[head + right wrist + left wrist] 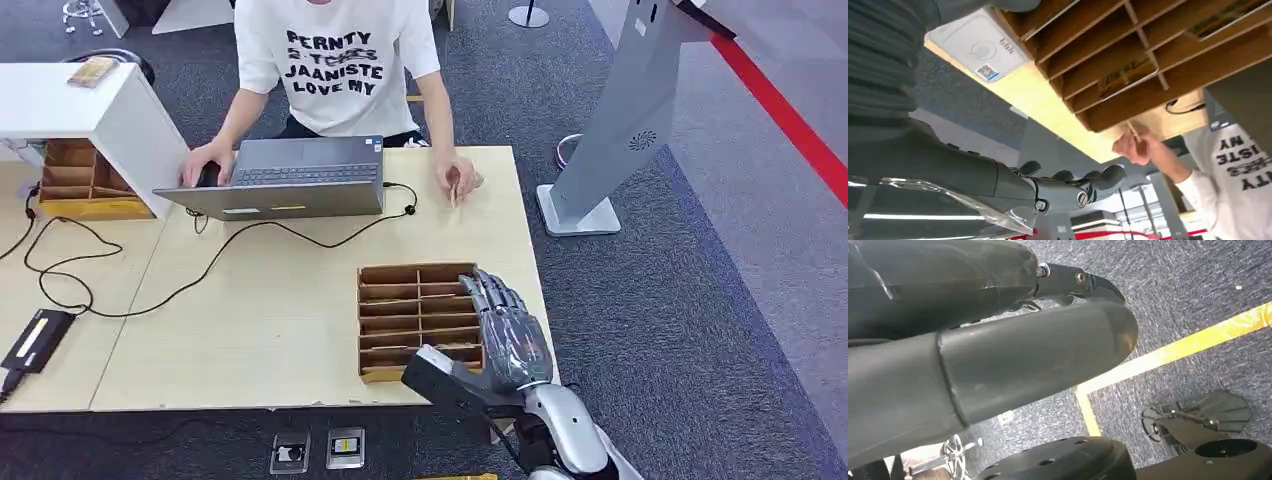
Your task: Pass the card to the sensor for recognition and then transmit it.
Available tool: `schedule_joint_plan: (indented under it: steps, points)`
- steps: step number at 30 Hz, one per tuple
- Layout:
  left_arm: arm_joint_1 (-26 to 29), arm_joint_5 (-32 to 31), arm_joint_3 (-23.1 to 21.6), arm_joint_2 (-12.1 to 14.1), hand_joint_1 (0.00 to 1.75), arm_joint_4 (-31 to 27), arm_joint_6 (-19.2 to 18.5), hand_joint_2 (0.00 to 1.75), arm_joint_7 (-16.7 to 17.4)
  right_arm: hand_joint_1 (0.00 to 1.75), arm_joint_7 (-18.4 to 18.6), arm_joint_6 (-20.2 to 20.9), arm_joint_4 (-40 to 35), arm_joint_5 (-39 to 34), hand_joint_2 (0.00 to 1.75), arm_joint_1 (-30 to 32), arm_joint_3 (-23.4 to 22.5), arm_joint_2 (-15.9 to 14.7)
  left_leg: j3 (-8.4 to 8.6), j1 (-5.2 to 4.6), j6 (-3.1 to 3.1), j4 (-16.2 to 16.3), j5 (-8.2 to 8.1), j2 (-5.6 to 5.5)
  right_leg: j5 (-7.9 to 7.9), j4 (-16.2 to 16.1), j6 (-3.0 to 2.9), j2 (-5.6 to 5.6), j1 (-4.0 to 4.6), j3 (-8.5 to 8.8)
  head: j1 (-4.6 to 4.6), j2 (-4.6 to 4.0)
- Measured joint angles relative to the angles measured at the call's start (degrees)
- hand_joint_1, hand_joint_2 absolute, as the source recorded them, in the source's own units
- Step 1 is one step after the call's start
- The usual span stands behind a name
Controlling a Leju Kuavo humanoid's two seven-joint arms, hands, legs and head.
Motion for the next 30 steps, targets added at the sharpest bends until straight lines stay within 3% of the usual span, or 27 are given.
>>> schedule_joint_plan:
  steps: [2,3,9,10,19,28,30]
  points:
    - [0.0,0.0,0.0,0.0,0.00,0.0,0.0,0.00,0.0,0.72,-0.1,0.2,0.1,-0.4,1.75,-0.1,0.6,0.4,0.00,0.00,0.00,0.0,0.00,0.00,0.00,0.0,0.00,-0.01,0.00,0.00,0.02,0.00]
    - [0.0,0.0,0.0,0.0,0.00,0.0,0.0,0.00,0.0,0.80,-0.2,0.2,0.2,-0.6,1.75,-0.2,1.0,0.5,0.00,0.00,0.00,0.0,0.00,0.00,0.00,0.0,0.00,0.00,0.00,0.00,0.02,0.00]
    - [0.0,0.0,0.0,0.0,0.00,0.0,0.0,0.00,-0.3,0.87,-0.5,0.3,1.1,-1.9,1.75,-0.7,2.3,0.9,0.00,0.00,0.00,0.0,0.00,0.00,0.00,0.0,0.00,-0.01,0.00,0.01,0.02,0.00]
    - [0.0,0.0,0.0,0.0,0.00,0.0,0.0,0.00,-0.4,0.75,-0.5,0.3,1.2,-1.9,1.75,-0.7,2.4,0.9,-0.01,0.00,0.00,0.0,0.00,0.00,0.00,0.0,0.00,-0.02,0.00,0.01,0.02,0.00]
    - [0.0,-0.2,0.0,0.0,0.00,0.0,0.0,0.00,-0.4,0.45,0.0,-0.5,2.9,-3.0,1.75,-1.4,3.1,0.9,-0.01,0.00,0.00,0.0,0.00,0.00,0.00,0.0,0.00,-0.01,0.00,0.00,0.02,0.00]
    - [0.0,-0.4,0.3,0.0,0.00,0.0,0.0,0.00,-0.4,0.44,1.5,-2.2,5.0,-2.7,1.75,-2.0,3.1,0.6,0.00,0.00,0.00,0.0,0.00,0.00,0.00,0.0,0.00,-0.01,0.00,0.00,0.02,0.00]
    - [0.0,-0.6,0.4,0.0,0.00,0.0,0.0,0.00,-0.4,0.51,1.8,-2.5,5.3,-2.4,1.75,-2.0,3.1,0.5,0.00,0.00,0.00,0.0,0.00,0.00,0.00,0.0,0.00,-0.01,0.00,0.00,0.02,0.00]
